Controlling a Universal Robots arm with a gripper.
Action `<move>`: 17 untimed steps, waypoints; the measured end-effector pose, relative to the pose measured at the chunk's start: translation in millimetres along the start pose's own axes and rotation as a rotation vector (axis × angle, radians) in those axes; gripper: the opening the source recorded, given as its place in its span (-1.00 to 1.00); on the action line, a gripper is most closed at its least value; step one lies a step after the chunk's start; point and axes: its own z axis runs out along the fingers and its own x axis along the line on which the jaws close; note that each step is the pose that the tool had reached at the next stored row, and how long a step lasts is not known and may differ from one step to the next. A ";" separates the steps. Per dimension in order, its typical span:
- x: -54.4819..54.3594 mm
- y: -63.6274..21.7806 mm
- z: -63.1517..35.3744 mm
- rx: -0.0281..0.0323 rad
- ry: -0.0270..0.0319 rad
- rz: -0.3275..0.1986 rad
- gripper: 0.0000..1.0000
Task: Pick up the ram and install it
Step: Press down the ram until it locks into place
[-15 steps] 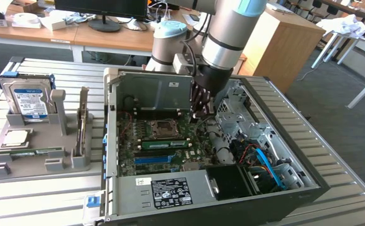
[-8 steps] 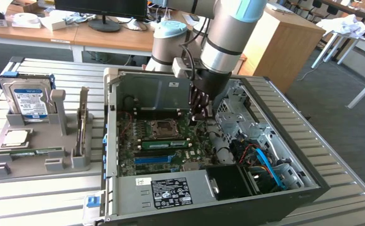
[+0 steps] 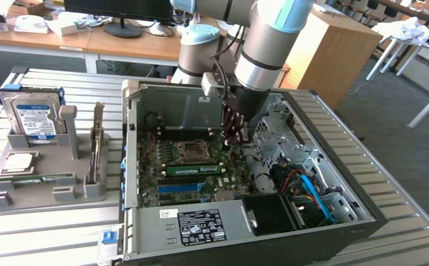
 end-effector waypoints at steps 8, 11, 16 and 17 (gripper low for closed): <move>0.0 -5.4 0.7 -0.0008 -0.0002 0.000 -0.80; 0.1 -8.1 0.5 -0.0011 0.0000 0.000 -0.80; 0.2 -8.1 2.4 -0.0011 -0.0001 0.000 -0.80; 0.2 -8.2 3.6 -0.0011 0.0000 0.000 -0.80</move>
